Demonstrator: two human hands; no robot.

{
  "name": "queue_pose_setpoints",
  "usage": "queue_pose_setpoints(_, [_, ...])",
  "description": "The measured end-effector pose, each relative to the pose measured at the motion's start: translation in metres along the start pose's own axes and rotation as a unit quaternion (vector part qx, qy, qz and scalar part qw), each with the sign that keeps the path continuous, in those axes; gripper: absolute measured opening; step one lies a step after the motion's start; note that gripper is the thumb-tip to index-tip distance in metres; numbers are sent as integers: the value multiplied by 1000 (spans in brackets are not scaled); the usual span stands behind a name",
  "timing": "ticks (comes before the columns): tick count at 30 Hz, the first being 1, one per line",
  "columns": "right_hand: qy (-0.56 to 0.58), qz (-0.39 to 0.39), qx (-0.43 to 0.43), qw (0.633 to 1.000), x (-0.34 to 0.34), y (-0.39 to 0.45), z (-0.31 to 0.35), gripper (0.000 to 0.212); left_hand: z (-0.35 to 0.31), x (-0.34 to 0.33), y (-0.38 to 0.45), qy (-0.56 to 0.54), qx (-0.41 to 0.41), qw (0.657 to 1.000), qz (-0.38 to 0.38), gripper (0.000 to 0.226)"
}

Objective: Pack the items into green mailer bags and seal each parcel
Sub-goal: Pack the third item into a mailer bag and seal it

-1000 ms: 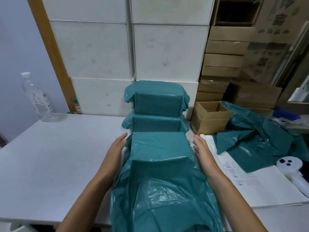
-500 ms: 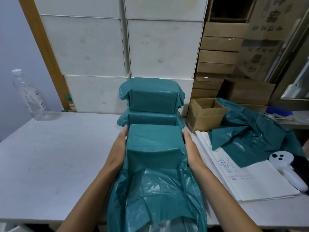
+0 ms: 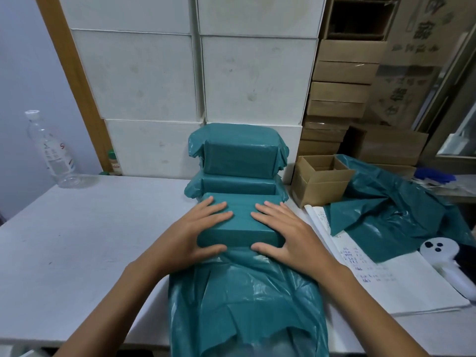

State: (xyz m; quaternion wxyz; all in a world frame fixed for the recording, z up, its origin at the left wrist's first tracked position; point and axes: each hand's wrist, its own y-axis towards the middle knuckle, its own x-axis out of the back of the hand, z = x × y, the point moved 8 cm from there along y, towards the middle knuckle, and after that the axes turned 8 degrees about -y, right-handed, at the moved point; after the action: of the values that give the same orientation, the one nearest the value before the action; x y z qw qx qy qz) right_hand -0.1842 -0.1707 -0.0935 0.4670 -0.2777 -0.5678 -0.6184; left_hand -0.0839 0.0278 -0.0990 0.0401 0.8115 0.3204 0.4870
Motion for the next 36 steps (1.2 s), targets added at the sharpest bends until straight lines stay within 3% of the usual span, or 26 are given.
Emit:
queue_pose_setpoints(6, [7,24,15,1000,4,-9,-12,78,5,0,1,7,-14,1000,3,78])
queue_pose_setpoints(9, [-53,-12,39,998,18,-10,2,75,1,4,2,57,-26,998,-6,80])
queue_pose_setpoints(12, [5,-145,68,987,50,-22,48,40,-22,14,3,62,-52,996,-28,71])
queue_pose_setpoints(13, [61,-144,68,985,49,-27,66,27,-30,19,6,23,-47,998,-39,63])
queue_pose_setpoints(16, [196,15,35,980,9,-20,102,21,-44,29,31,-33,-9,997,-63,47])
queue_pose_setpoints(19, [208,113,9,972,-32,-2,109,34,-47,13,62,23,10,1000,1,45])
queue_pose_setpoints(21, [220,135,-7,966,-41,4,106,39,-54,6,66,55,-33,998,8,42])
queue_pose_setpoints(23, [212,142,-15,967,-40,-4,99,38,-76,12,52,101,-136,984,-60,27])
queue_pose_setpoints(25, [183,137,-2,974,-33,-18,94,29,-95,11,29,81,-199,971,-104,23])
queue_pose_setpoints(27, [169,149,13,974,-27,-34,91,21,-104,-5,11,-69,-155,985,-34,27])
queue_pose_setpoints(29, [173,175,49,968,-23,-48,95,27,-96,-31,6,-236,-40,967,82,29])
queue_pose_setpoints(32, [143,200,113,963,-22,-58,108,39,-74,-64,14,-274,68,943,177,36])
queue_pose_setpoints(36, [180,213,102,955,-28,-67,108,42,-52,-87,22,-320,137,920,182,38])
